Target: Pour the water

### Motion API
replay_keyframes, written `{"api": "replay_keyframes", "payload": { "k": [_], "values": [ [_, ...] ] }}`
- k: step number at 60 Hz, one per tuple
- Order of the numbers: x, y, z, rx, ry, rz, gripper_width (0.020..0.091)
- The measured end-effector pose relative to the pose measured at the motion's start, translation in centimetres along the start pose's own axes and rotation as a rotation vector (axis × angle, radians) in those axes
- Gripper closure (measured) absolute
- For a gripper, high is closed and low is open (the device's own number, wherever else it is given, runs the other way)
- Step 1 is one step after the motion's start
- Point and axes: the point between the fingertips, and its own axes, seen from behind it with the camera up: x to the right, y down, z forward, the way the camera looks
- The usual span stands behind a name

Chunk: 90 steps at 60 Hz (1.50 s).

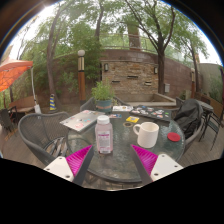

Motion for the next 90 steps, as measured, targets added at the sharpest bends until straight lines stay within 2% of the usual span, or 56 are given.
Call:
{"api": "replay_keyframes", "payload": {
  "k": [8,19,21,22,23,29,32,33,39,40,41,43,50,55,60,61,64,66,69,72,74,77,84,90],
  "values": [
    [-4.0,-0.8,7.7,0.049,-0.016,-0.001,0.0277],
    [-3.2,-2.3,15.5,0.133,0.013,-0.054,0.0286],
    [-3.0,-2.7,16.3,0.143,0.018,-0.065,0.0353],
    [-2.9,-2.6,16.6,0.142,0.024,-0.070,0.0440],
    [-2.9,-2.4,16.9,0.135,0.026,-0.080,0.0567],
    [-3.5,-2.4,17.3,0.155,0.010,-0.110,0.0615],
    [-3.9,-1.6,16.9,0.128,0.006,-0.126,0.0629],
    [-3.7,-2.5,17.1,0.117,0.000,-0.129,0.0654],
    [-3.8,-2.5,16.8,0.042,-0.009,-0.106,0.0670],
    [-4.4,-1.1,16.1,0.038,-0.005,-0.113,0.0670],
    [-4.2,-3.2,16.5,0.033,-0.011,-0.107,0.0670],
    [-4.5,-3.6,15.9,0.041,-0.029,-0.097,0.0670],
    [-4.2,-9.2,14.1,0.066,-0.066,0.086,0.0669],
    [-2.9,-13.1,13.7,0.058,-0.109,0.400,0.0672],
    [0.1,-14.6,14.4,0.044,-0.199,0.813,0.0673],
    [1.0,-13.2,14.6,0.056,-0.242,0.875,0.0672],
    [3.2,-13.0,15.0,0.040,-0.307,1.098,0.0673],
    [3.5,-14.1,16.0,0.013,-0.317,1.271,0.0674],
    [5.2,-12.5,16.1,-0.010,-0.427,1.473,0.0675],
    [5.9,-12.9,16.9,-0.054,-0.457,1.728,0.0674],
    [7.3,-11.1,16.7,-0.063,-0.506,1.820,0.0675],
    [8.1,-12.1,16.7,-0.094,-0.527,1.986,0.0674],
    [8.2,-10.4,16.6,-0.135,-0.590,2.182,0.0672],
    [9.2,-10.8,16.2,-0.112,-0.610,2.306,0.0675]
  ]
}}
